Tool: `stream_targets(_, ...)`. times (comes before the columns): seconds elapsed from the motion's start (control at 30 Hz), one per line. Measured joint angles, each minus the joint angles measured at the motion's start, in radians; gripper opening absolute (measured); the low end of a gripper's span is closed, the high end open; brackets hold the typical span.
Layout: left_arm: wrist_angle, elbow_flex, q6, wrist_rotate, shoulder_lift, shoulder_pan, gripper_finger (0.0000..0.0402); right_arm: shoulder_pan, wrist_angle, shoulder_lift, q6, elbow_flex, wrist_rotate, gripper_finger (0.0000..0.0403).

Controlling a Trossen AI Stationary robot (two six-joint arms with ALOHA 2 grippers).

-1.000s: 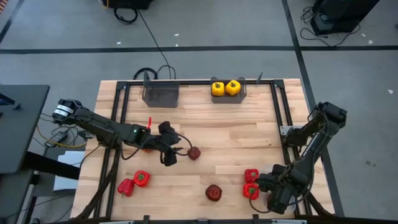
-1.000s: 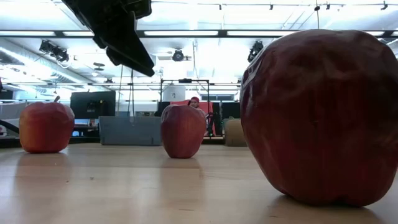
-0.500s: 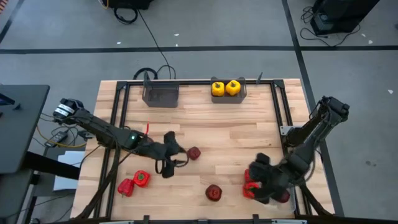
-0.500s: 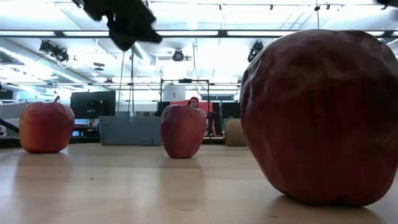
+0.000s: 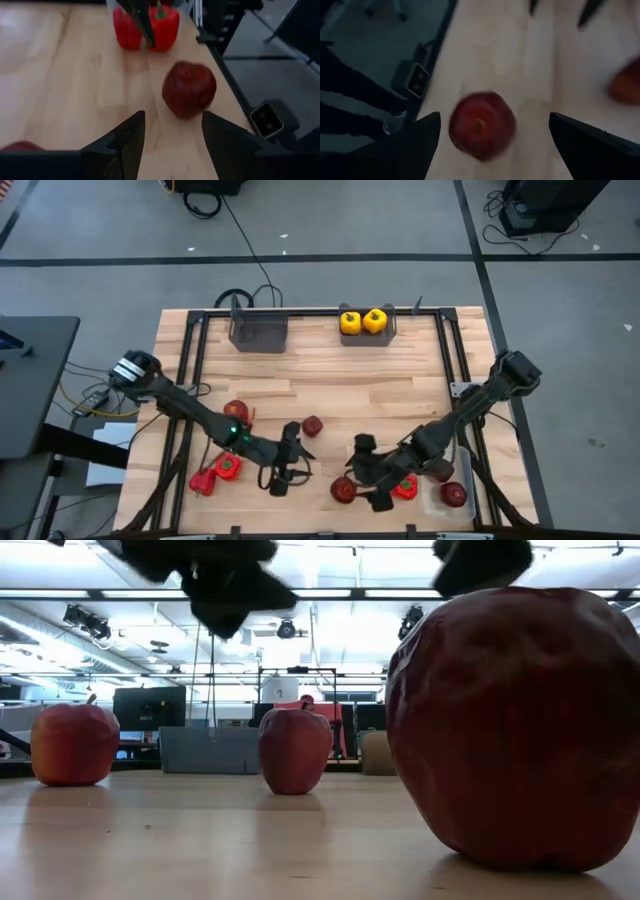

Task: Sort produce into baskets
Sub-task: Put the red apple into the transparent bin

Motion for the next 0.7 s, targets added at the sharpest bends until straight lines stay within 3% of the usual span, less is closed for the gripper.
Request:
stream_targets(0.37,0.044,0.097,-0.045,-0.002,0.171,-0.009,0.0201,-0.015,0.084,0.151,-0.045,0.000,-0.107,0.0399)
stream_targets(0.7,0.026,0.107,-0.072,-0.037,0.189,0.011,0.0201,-0.053,0.090,0.174,-0.028,0.000,-0.130,0.0379)
